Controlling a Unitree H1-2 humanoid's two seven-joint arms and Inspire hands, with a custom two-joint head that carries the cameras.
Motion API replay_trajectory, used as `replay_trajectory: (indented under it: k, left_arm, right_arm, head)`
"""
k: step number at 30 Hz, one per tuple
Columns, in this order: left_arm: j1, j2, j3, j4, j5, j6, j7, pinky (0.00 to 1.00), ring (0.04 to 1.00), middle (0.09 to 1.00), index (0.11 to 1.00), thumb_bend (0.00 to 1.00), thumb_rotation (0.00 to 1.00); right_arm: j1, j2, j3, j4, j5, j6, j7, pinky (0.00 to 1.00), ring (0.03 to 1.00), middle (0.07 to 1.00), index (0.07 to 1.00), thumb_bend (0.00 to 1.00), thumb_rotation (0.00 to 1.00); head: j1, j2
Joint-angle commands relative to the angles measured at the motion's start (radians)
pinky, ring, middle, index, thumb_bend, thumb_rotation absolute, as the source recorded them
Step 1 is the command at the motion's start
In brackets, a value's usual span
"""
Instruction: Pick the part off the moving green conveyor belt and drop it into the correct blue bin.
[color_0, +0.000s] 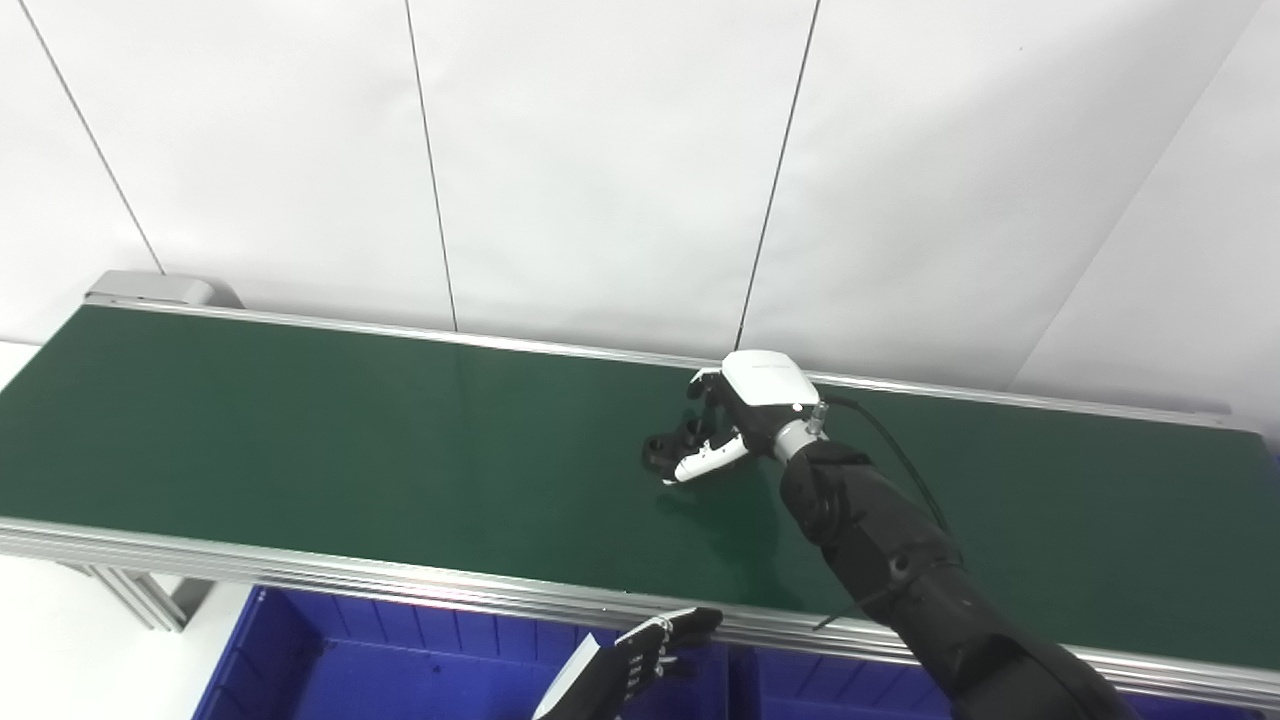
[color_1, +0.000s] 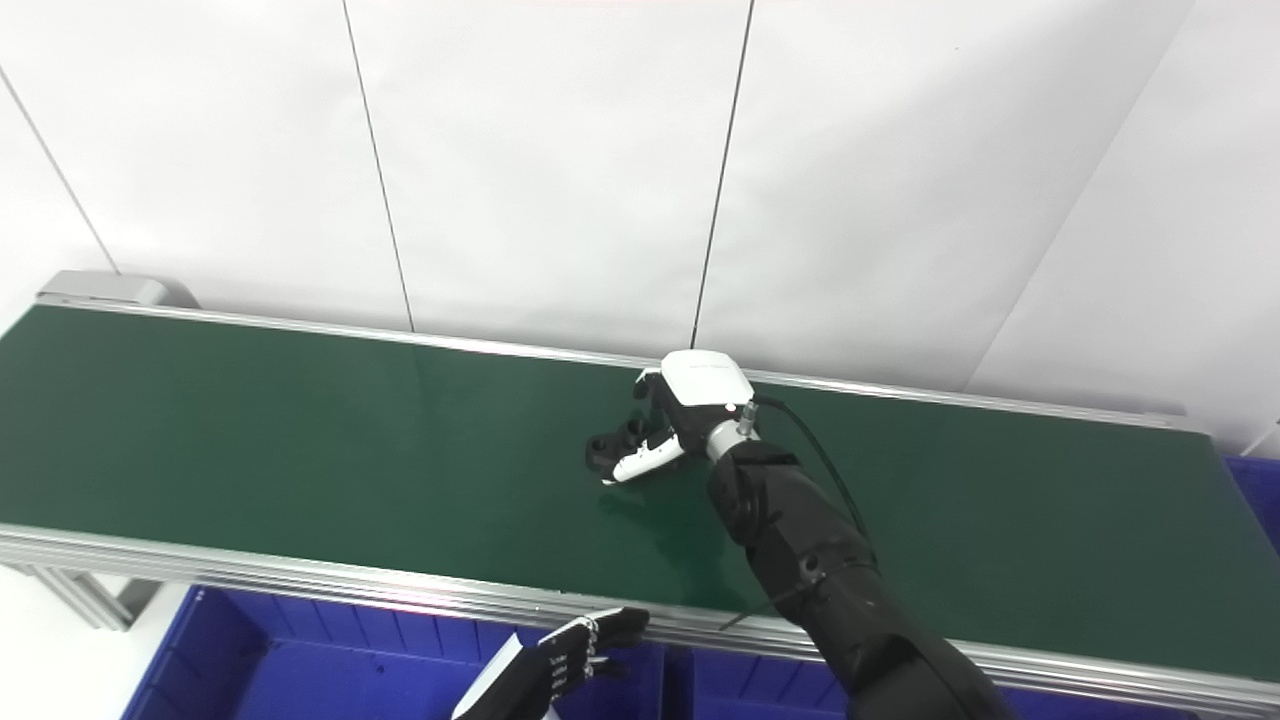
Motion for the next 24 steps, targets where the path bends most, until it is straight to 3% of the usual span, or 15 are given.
replay_trajectory:
  k: [1,3,6,7,9,10,12,15,18,20,21,24]
  left_arm:
    - [-0.002,0.005,-0.006,-0.039,-0.004,0.001,-0.009,0.79,0.876,0.879,0.834,0.87,0.55]
    - [-0.001,0.009,-0.007,-0.041,-0.001,0.003,-0.009,0.79,0.876,0.879,0.837,0.87,0.55]
    - [-0.002,0.011,-0.009,-0.044,-0.009,0.002,-0.011,0.78,0.872,0.878,0.837,0.87,0.55]
    - [-0.001,0.011,-0.009,-0.047,-0.013,0.005,-0.013,0.79,0.877,0.882,0.838,0.87,0.55]
    - [-0.002,0.012,-0.01,-0.048,-0.019,0.005,-0.016,0.79,0.88,0.887,0.84,0.86,0.55]
    - [-0.002,0.013,-0.01,-0.049,-0.021,0.006,-0.018,0.79,0.88,0.887,0.841,0.86,0.55]
    - [-0.001,0.014,-0.009,-0.051,-0.025,0.007,-0.021,0.8,0.883,0.89,0.841,0.86,0.55]
    - [-0.002,0.016,-0.007,-0.049,-0.022,-0.002,-0.02,0.79,0.878,0.889,0.841,0.86,0.55]
    - [0.001,0.016,-0.007,-0.057,-0.021,0.003,-0.019,0.8,0.881,0.889,0.842,0.87,0.56]
    - [0.003,0.015,-0.007,-0.063,-0.022,0.005,-0.019,0.8,0.88,0.888,0.842,0.86,0.56]
    - [0.004,0.016,-0.008,-0.066,-0.022,0.01,-0.019,0.8,0.879,0.887,0.843,0.86,0.56]
    - [0.006,0.015,-0.007,-0.072,-0.02,0.014,-0.019,0.8,0.882,0.891,0.846,0.86,0.56]
  right_arm:
    - [-0.03,0.003,0.022,-0.008,-0.004,0.07,0.098,0.36,0.461,0.57,0.732,0.82,0.4]
    - [-0.042,0.004,0.051,-0.01,-0.019,0.124,0.172,0.32,0.406,0.521,0.746,0.79,0.35]
    - [-0.053,0.001,0.089,-0.021,-0.036,0.184,0.256,0.26,0.331,0.456,0.812,0.69,0.18]
    - [-0.052,-0.001,0.093,-0.027,-0.034,0.192,0.267,0.28,0.369,0.471,0.811,0.63,0.09]
    - [-0.041,-0.007,0.081,-0.055,-0.017,0.201,0.269,0.29,0.389,0.483,0.804,0.56,0.01]
    - [-0.037,-0.009,0.078,-0.069,-0.013,0.205,0.274,0.29,0.389,0.483,0.804,0.56,0.01]
    - [-0.038,-0.011,0.085,-0.083,-0.016,0.223,0.302,0.33,0.479,0.49,0.8,0.55,0.0]
    - [-0.051,-0.015,0.116,-0.096,-0.031,0.248,0.382,0.35,0.511,0.492,0.807,0.55,0.0]
    - [-0.065,-0.02,0.128,-0.101,-0.021,0.259,0.46,0.31,0.429,0.486,0.75,0.55,0.0]
    - [-0.072,-0.025,0.134,-0.11,-0.018,0.27,0.507,0.31,0.427,0.487,0.731,0.55,0.0]
    - [-0.074,-0.028,0.135,-0.114,-0.015,0.272,0.52,0.31,0.445,0.488,0.736,0.55,0.0]
    - [-0.073,-0.034,0.131,-0.126,-0.005,0.275,0.543,0.25,0.335,0.479,0.763,0.56,0.0]
  head:
    - [0.0,0.001]
    - [-0.005,0.004]
    - [-0.01,0.007]
    - [-0.01,0.007]
    - [-0.011,0.012]
    - [-0.012,0.014]
    - [-0.015,0.014]
    - [-0.019,0.019]
    - [-0.02,0.021]
    - [-0.021,0.025]
    - [-0.021,0.025]
    - [-0.023,0.029]
